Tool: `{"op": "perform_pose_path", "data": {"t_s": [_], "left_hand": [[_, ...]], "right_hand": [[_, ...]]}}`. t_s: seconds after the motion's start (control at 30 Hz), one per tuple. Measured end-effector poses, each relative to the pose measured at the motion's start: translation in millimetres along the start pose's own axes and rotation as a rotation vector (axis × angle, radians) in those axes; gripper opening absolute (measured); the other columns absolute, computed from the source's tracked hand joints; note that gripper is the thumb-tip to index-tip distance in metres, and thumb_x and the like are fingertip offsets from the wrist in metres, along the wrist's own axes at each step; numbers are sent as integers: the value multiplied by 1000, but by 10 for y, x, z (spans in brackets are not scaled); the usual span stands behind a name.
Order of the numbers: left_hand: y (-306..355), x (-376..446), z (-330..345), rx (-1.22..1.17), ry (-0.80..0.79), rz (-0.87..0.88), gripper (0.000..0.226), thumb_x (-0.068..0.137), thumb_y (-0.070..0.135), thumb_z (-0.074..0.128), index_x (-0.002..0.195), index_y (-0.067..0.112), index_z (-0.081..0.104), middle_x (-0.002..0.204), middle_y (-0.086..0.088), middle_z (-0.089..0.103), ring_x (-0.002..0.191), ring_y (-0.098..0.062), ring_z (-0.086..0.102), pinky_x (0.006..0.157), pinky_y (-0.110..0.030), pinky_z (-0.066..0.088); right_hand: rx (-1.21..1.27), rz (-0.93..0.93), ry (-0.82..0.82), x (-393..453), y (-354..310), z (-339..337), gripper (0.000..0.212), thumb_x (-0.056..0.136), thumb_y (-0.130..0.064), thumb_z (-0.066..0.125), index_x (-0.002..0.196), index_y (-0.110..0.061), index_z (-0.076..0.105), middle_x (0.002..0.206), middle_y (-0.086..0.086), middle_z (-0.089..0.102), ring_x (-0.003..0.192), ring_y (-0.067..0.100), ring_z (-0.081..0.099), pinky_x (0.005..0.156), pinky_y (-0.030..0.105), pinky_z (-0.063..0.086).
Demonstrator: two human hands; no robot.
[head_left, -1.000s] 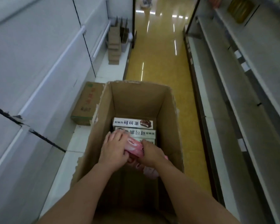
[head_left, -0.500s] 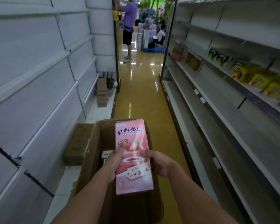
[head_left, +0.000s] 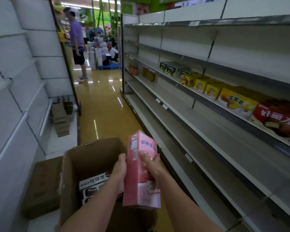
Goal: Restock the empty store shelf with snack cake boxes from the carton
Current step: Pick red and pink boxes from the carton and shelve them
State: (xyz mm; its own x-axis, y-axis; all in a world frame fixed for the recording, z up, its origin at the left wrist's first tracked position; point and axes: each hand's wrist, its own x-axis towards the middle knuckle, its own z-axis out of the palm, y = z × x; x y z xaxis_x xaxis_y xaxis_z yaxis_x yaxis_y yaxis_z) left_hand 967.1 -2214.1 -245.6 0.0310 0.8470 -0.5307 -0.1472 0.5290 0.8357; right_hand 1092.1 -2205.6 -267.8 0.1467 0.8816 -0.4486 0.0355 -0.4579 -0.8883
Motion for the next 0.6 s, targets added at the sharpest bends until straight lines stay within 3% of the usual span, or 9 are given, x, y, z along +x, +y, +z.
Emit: {"op": "perform_pose_path", "data": {"t_s": [0.07,0.17,0.27,0.37,0.5,0.6], "left_hand": [[-65,3,-13,95,-84,9,40,101,34,37,90,9,66,73,-10,69,69,-25,63,64,-32,48],[-169,1,29,159,-175,56,24,96,30,52,112,15,61,90,-13,72,81,-29,70,76,-42,56],[-273,64,103,129,-326,-25,66,76,56,71,129,22,53,113,-12,69,104,-33,66,94,-52,49],[-307,-49,251,97,-525,-179,65,75,65,63,116,15,68,114,-18,68,109,-37,63,98,-53,46],[-432,-79,463,104,-560,-190,77,66,58,72,120,4,63,111,-22,68,105,-39,64,98,-55,46],[-475,-115,688,319,-514,-65,93,51,59,82,122,7,53,99,-19,72,91,-37,70,86,-56,53]], "right_hand": [[94,52,-75,-152,-2,-138,100,59,-77,69,135,-32,23,126,14,56,107,30,62,86,44,55],[282,127,-248,-283,59,-354,92,61,-65,75,132,-15,44,113,17,66,98,30,67,84,43,55],[605,36,-355,-497,88,-497,75,68,-52,80,118,-3,53,97,13,65,81,24,69,74,37,57],[673,-82,-337,-598,128,-683,46,83,-46,68,104,-7,60,84,8,68,72,18,70,68,29,59],[391,46,-25,-784,218,-1009,44,94,-47,50,102,-7,66,95,13,68,79,23,66,75,33,56],[218,42,138,-945,289,-1284,47,93,-50,52,109,-7,63,96,11,69,79,22,67,66,29,54]]}}
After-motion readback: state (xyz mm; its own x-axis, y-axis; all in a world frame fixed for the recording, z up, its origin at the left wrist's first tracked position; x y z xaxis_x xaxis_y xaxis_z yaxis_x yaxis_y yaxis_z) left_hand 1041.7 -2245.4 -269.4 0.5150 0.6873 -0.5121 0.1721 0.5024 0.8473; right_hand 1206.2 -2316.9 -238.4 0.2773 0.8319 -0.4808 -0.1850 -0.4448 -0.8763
